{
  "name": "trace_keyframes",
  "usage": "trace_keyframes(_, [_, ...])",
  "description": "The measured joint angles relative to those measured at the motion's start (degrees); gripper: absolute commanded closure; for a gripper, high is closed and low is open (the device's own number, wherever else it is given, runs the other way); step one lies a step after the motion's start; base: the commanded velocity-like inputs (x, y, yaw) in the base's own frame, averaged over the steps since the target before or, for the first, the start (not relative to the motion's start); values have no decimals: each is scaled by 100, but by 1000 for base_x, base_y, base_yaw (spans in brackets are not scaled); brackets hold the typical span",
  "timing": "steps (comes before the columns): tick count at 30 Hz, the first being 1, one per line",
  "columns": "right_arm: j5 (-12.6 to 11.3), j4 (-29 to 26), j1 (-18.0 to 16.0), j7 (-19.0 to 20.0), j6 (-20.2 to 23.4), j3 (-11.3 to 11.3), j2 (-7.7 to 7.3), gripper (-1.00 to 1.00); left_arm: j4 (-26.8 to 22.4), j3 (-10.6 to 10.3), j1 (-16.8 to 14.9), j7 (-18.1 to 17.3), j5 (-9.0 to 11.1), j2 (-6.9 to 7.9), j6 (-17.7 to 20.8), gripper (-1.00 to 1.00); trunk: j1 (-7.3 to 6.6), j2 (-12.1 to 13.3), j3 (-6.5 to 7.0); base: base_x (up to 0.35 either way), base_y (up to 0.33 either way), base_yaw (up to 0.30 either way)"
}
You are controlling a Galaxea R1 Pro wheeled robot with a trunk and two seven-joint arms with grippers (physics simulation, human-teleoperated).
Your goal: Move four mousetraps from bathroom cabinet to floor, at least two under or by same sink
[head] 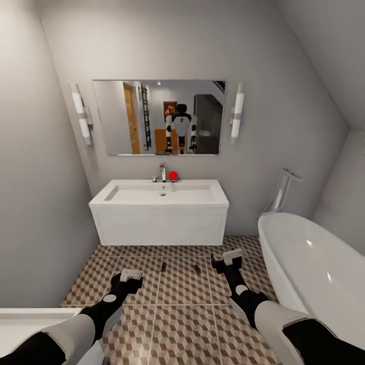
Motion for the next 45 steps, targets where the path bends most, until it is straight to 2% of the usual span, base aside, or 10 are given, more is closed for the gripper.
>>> trace_keyframes(5, [0,0,-1,0,0,0,0,-100,1,0,1,0,0,0,0,-100,-110,202,136,0,0,0])
trace_keyframes(45, [0,1,-3,0,-1,0,0,-100,1,0,-2,0,0,0,-1,-100,-109,194,485,0,0,0])
